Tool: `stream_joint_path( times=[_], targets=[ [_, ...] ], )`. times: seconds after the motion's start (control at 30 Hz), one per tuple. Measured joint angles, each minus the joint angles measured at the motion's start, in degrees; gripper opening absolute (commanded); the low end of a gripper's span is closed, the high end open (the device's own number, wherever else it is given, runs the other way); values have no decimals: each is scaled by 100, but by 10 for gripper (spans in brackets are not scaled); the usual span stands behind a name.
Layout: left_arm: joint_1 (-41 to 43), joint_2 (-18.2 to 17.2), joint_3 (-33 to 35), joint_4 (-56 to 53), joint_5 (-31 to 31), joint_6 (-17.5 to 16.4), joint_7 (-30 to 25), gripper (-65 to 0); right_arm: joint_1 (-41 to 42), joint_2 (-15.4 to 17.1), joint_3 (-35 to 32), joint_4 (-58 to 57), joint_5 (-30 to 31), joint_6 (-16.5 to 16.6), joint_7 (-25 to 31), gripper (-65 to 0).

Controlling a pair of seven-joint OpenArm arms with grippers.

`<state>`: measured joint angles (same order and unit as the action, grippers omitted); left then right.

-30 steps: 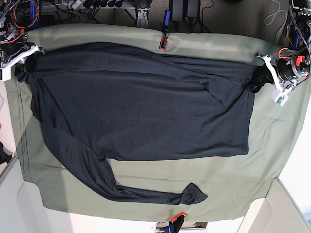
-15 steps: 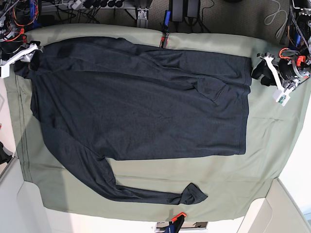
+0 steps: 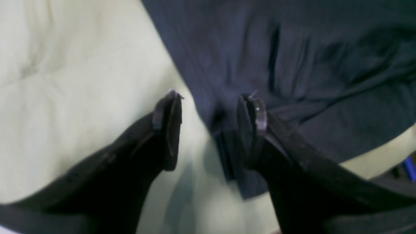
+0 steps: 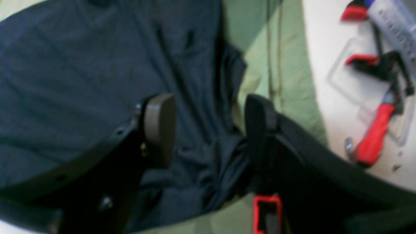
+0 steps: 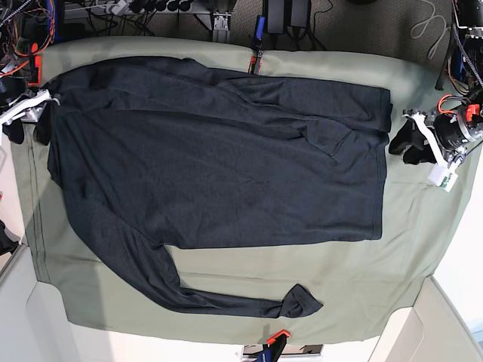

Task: Fold the T-shirt properly
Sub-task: 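Pull the folded edge back with both grippers, spreading the shirt flat, then move both grippers to the shirt's side edges and grasp them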

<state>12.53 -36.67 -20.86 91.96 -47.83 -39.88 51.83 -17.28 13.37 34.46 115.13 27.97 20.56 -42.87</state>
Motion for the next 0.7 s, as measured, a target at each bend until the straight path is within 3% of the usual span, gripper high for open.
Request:
stream_joint_path(
  times=[0.2,0.37,0.5,0.7],
  targets=[
    [-409,-7,81,-17,-33,0,-94,-343,1152,13,13,-876,-468,-175,428,-311],
    [-970,-4,586,-669,20,15,-179,-343,2479,13,-87,-2533,-1040,-437,470,-311],
    [-1600,2,1095,-1408,105,22,-323,-343,3469,4,-216,-3845,-1294,-422,837,-311],
    [-2476,44,1626,-2409,632,20,-798,-343,4297,28,-973,-5427,-1727,-450,1137,-311]
  ],
)
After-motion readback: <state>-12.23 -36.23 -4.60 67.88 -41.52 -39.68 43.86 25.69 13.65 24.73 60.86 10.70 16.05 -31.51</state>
